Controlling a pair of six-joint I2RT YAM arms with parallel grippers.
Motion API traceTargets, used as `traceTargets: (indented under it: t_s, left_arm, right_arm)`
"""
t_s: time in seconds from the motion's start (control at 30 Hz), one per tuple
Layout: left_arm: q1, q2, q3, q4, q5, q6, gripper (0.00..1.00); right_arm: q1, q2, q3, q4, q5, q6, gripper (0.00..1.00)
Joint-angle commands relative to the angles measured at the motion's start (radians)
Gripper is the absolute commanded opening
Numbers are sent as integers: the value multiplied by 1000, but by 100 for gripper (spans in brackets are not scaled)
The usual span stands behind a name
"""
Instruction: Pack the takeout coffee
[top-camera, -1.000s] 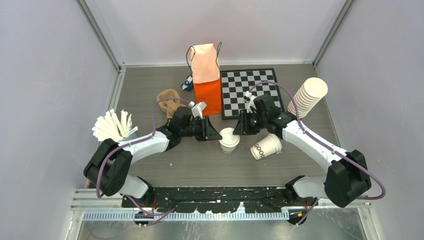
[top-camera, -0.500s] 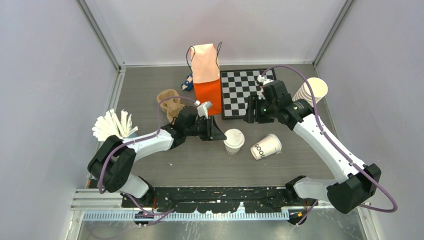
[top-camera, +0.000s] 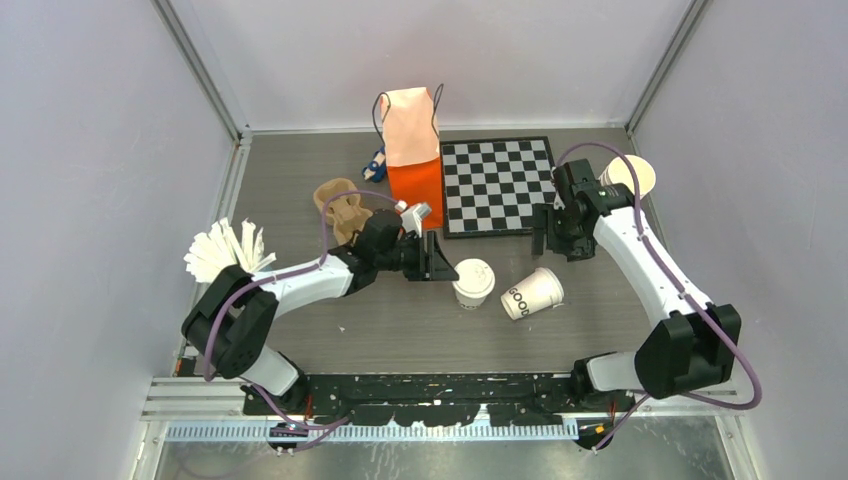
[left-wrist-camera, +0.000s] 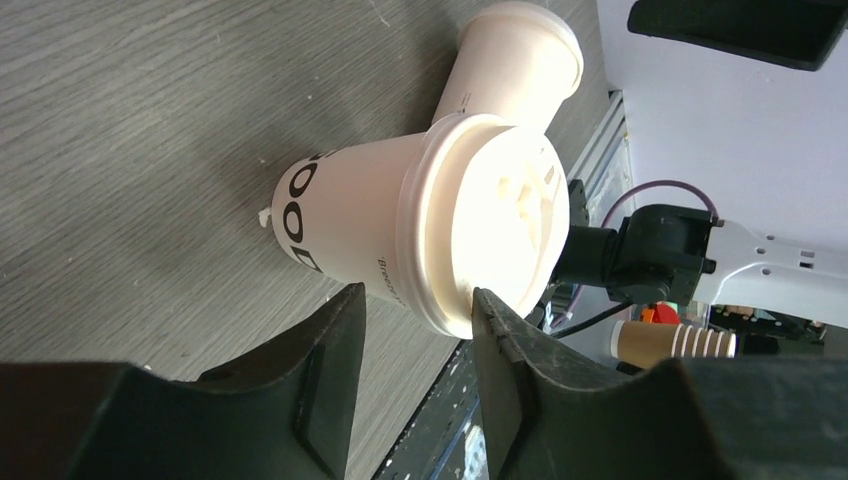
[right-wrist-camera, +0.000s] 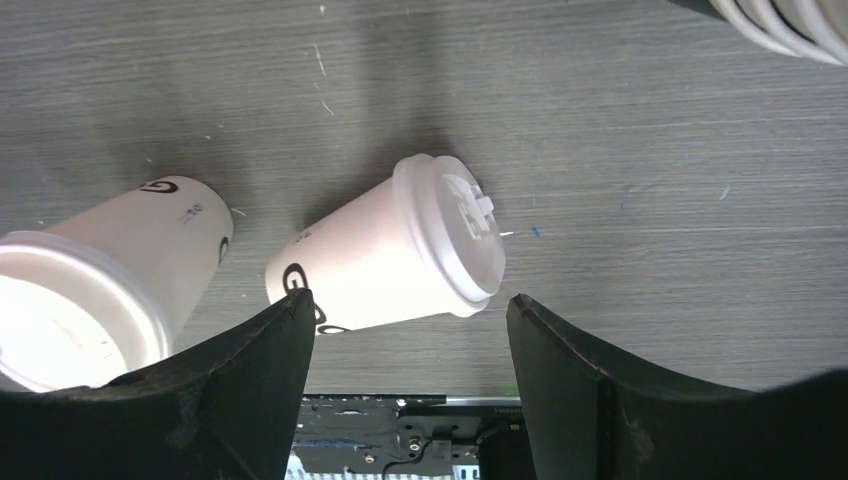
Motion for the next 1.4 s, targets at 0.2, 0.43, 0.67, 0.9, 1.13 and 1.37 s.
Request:
traceTargets:
  t_s: [0.2, 0.43, 0.67, 0.9, 1.13, 1.37]
  left_arm:
    - [-9, -18, 26, -111, 10, 79, 47]
    - [-8, -23, 17, -120, 22, 94, 47]
    - [-8, -20, 17, -110, 35, 100, 48]
    - [-8, -11, 32, -93, 59, 99, 53]
    - [-8, -3, 56, -82, 72, 94, 57]
    - [-8, -3, 68, -87, 76, 99, 61]
  right_arm:
    - [-63, 118, -28, 8, -79, -78, 76]
    - [-100, 175, -41, 23, -119, -111, 70]
    - [-116, 233, -46, 24, -142, -125, 58]
    - [-121, 222, -48, 22, -158, -127, 43]
    - [-120, 190, -54, 22, -147, -120, 37]
    - [-122, 207, -15, -24, -142, -92, 63]
